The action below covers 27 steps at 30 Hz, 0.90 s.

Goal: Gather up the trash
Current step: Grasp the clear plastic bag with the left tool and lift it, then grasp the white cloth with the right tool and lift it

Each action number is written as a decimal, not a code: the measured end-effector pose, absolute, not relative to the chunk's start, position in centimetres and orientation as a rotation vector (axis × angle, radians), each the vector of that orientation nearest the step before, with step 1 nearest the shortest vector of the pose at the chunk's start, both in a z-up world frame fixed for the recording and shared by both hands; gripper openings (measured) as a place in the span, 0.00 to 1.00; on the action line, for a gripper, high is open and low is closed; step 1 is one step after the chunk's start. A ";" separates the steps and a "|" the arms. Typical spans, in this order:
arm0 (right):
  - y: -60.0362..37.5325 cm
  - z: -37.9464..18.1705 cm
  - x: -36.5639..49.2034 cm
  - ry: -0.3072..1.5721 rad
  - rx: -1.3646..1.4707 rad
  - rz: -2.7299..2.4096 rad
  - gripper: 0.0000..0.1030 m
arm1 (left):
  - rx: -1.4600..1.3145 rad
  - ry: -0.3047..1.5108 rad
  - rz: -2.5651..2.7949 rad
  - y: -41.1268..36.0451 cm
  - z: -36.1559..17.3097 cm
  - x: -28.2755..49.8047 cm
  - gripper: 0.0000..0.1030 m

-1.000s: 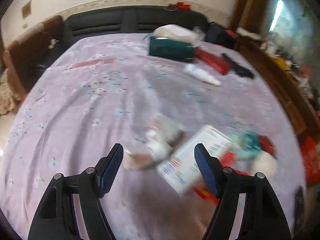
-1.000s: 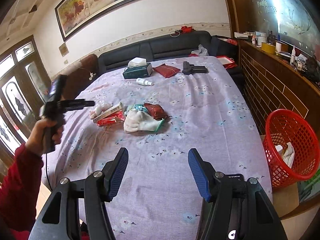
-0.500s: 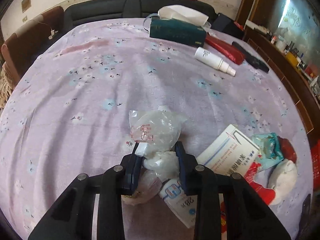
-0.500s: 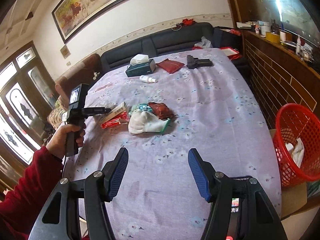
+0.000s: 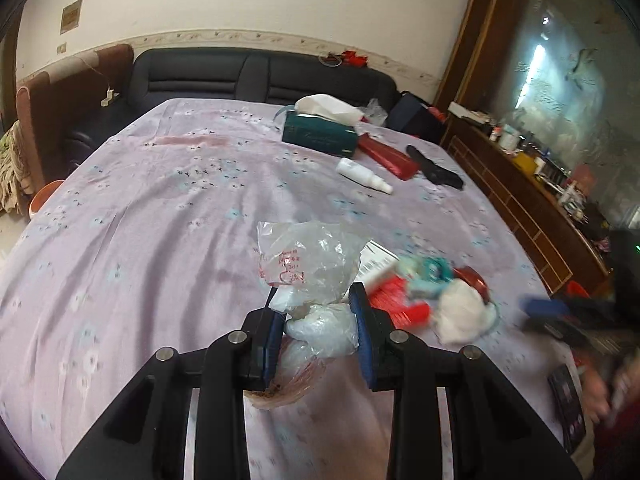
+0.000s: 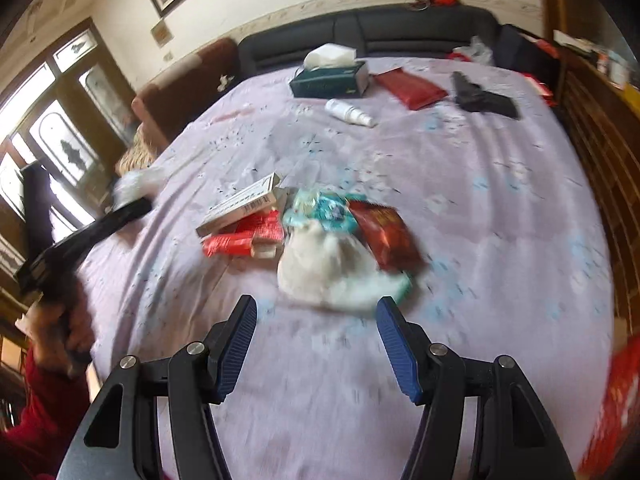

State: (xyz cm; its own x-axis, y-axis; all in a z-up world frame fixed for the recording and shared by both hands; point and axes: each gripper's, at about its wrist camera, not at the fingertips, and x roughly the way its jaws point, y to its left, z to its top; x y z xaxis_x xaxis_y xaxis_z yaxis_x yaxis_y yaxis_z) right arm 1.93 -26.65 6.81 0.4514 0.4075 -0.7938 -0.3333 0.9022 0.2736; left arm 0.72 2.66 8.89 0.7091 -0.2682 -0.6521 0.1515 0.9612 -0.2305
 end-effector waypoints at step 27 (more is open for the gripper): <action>-24.7 7.0 -6.2 0.971 0.074 0.375 0.19 | -0.100 0.754 -0.351 -3.7 5.9 -6.1 0.29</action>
State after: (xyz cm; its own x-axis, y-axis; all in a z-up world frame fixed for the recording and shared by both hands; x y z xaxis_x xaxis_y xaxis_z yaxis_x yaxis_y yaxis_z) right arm -6.17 -24.65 7.02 0.5055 0.3438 -0.7914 -0.2779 0.9332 0.2279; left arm -6.06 -3.71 5.92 0.6738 -0.3466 -0.6525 0.2755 0.9373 -0.2134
